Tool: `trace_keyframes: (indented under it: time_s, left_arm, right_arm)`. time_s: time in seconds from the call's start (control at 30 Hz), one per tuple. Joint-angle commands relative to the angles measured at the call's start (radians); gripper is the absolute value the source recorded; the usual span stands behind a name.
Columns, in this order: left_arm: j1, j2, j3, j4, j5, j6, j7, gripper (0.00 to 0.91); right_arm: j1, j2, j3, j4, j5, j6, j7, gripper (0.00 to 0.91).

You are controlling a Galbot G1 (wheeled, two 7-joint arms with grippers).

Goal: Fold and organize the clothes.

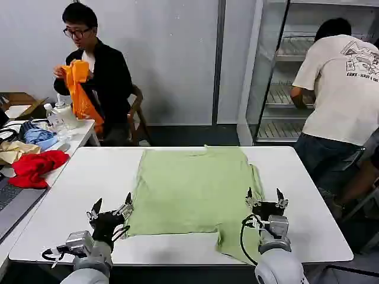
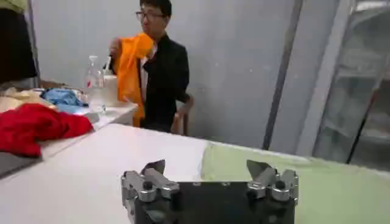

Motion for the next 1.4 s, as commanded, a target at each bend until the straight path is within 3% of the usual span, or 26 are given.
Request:
trace_keyframes:
  time_s: [0.03,0.27,0.7,1.4]
  left_arm:
    - [0.019,0.041,0.000,0.002,0.002,0.027,-0.010,0.907]
    - [0.006,0.055,-0.002,0.039,0.019,0.016,-0.007,0.907]
    - [-0.003,0.055,0.058,0.104,0.039,0.000,0.000,0.907]
    - [-0.006,0.040,0.090,0.122,0.067,-0.010,0.006,0.907]
  right_arm:
    - [-0.020,-0.002,0.014,0.023,-0.016,-0.033,0.004,0.907]
    - [-0.098,0.037,0.000,0.040,0.003,-0.034,0.087,0.907]
    - [-0.190,0.078,-0.016,0.036,0.004,-0.019,0.075,0.907]
    - [-0.247,0.064,-0.017,0.011,0.022,0.028,0.077,0.907]
